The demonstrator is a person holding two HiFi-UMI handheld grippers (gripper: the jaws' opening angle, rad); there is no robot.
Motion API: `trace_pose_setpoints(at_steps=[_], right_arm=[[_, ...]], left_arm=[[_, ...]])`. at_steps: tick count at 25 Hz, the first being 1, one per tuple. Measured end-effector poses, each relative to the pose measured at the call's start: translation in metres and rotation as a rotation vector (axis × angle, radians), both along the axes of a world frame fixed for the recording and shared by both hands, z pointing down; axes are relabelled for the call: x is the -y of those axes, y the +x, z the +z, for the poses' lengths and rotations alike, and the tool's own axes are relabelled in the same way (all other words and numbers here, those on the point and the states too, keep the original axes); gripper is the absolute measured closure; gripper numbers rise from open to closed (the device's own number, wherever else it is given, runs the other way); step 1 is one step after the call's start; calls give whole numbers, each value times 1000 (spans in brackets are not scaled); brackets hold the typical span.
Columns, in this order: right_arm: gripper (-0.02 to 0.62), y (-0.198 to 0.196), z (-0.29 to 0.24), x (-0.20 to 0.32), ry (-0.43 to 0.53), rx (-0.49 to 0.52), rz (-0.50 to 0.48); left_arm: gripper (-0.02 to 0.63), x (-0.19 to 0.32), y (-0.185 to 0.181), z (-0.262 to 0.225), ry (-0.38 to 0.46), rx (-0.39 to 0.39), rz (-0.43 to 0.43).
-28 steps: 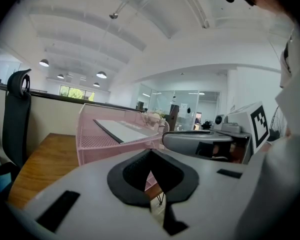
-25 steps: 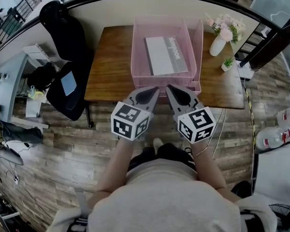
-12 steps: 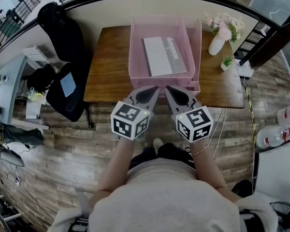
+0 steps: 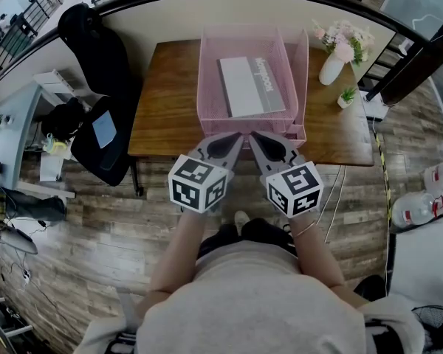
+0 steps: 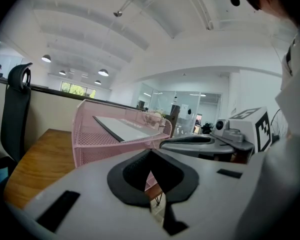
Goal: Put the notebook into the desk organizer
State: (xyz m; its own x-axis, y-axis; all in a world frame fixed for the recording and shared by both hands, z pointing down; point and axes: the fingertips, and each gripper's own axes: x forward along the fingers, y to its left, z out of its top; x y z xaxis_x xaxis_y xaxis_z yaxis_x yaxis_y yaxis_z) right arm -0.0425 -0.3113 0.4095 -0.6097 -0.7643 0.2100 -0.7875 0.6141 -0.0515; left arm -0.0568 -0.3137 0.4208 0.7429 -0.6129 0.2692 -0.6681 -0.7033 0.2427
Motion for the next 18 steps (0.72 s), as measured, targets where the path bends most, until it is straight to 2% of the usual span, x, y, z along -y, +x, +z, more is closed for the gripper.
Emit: trace_pose_setpoints(at_steps=[9, 18], right_arm=[[598, 0, 1, 0, -10, 4, 3], [598, -1, 6, 0, -10, -39, -7]], left_arm=[[594, 2, -7, 2, -9, -9, -24], [594, 4, -8, 1, 1, -5, -31]])
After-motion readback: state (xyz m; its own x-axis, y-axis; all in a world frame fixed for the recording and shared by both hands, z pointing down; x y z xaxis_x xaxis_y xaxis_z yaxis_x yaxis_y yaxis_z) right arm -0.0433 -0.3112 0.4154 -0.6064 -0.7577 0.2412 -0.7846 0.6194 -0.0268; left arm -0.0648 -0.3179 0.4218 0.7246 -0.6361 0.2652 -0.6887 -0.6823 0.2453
